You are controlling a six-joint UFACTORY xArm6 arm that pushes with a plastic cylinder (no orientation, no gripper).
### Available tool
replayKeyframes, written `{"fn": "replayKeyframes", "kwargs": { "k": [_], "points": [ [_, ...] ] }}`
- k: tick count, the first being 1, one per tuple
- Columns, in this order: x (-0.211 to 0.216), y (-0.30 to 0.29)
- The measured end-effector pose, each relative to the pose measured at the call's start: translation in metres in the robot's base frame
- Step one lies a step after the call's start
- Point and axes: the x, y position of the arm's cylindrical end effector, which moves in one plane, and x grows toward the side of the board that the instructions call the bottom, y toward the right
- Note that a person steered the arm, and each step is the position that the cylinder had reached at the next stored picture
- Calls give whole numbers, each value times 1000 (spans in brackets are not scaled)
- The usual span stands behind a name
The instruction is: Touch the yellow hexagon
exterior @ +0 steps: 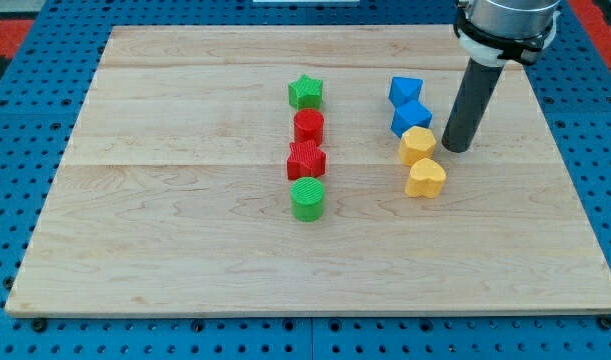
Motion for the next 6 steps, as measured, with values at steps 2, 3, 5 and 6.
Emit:
{"fn": "replayKeyframes", "kwargs": {
  "k": [2,3,5,6],
  "points": [
    [0,-8],
    [0,-9],
    [0,-12],
    [0,-17]
  ]
}}
